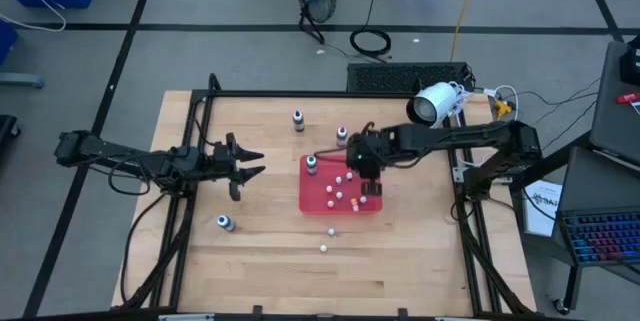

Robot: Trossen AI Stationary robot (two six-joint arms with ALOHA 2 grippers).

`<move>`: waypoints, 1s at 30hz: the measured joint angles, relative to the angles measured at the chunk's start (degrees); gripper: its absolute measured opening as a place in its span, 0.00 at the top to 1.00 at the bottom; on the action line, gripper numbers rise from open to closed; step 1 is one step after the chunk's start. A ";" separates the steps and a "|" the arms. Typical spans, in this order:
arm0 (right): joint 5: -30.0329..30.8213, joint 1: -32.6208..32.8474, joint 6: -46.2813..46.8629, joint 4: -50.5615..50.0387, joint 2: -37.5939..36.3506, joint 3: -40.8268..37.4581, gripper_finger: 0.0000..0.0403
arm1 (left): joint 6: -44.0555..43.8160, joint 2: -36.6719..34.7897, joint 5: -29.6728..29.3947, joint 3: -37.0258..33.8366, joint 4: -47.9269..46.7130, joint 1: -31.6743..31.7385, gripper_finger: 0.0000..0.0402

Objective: Pick & Place food coloring
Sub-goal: Put the small purple food coloring bottle into the red bin

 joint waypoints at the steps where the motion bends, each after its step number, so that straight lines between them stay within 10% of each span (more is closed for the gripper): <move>1: -1.24 -0.01 -0.13 1.42 0.48 -1.55 0.87 | -0.01 0.01 0.00 0.00 0.00 -0.01 0.58; 30: -2.80 0.17 -3.33 13.40 12.12 -11.18 0.84 | 0.00 0.00 0.00 0.00 0.00 0.01 0.58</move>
